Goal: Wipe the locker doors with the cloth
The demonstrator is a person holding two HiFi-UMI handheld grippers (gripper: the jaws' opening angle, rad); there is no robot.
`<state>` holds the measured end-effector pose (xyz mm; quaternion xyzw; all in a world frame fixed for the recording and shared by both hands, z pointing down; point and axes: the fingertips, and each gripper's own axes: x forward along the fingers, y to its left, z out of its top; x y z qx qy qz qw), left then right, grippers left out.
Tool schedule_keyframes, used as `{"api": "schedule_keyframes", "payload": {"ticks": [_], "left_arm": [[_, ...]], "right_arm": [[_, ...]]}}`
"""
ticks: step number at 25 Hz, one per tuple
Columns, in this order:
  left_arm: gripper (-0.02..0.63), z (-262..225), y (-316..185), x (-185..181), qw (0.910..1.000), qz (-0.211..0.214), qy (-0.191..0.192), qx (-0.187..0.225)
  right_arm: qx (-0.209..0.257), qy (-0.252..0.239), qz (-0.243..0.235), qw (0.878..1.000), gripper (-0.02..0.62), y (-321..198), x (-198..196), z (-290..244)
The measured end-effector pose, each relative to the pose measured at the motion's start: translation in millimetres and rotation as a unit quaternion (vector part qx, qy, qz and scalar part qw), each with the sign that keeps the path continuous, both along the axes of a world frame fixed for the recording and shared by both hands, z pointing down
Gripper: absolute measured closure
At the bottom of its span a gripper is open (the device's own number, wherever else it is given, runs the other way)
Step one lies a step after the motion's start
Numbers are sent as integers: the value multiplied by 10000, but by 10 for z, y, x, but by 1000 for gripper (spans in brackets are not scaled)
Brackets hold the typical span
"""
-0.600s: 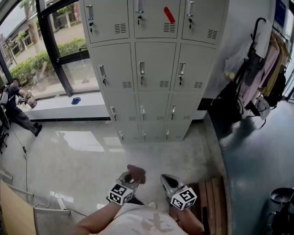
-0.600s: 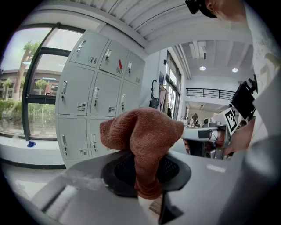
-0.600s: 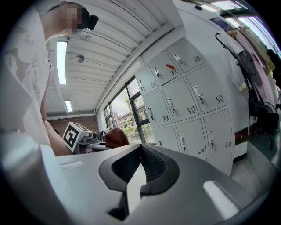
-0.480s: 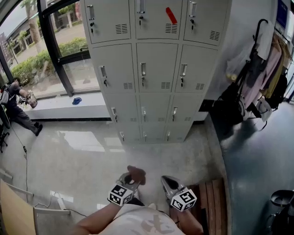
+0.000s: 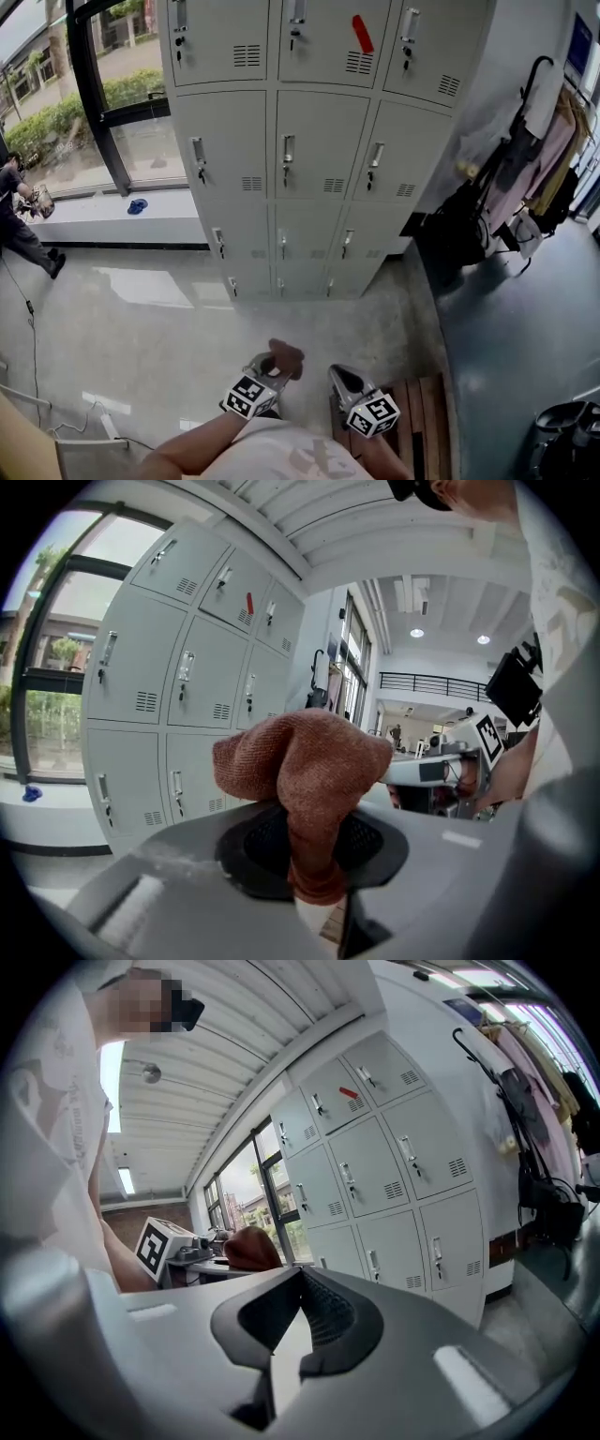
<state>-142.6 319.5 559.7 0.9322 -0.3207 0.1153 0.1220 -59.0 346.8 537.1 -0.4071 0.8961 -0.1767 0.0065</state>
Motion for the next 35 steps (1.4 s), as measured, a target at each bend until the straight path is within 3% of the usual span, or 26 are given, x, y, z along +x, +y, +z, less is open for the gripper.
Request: {"api": "schedule_keyframes", "payload": {"ticks": [10,24,35], "left_arm": [[528,-108,-704,-436,9998,138,156,-23],[526,-44,-1177,-1299,9985,-527,138,-92],[525,95,-1541,-1236,9977,-648,-77,-197]], "right_arm": [[-45,175,12,9998,588,-766,-415,-111],[10,368,-28,9993,588,-1481,-858,-170],[-127,244,-399,9988,588,-1793,-924,4]]}}
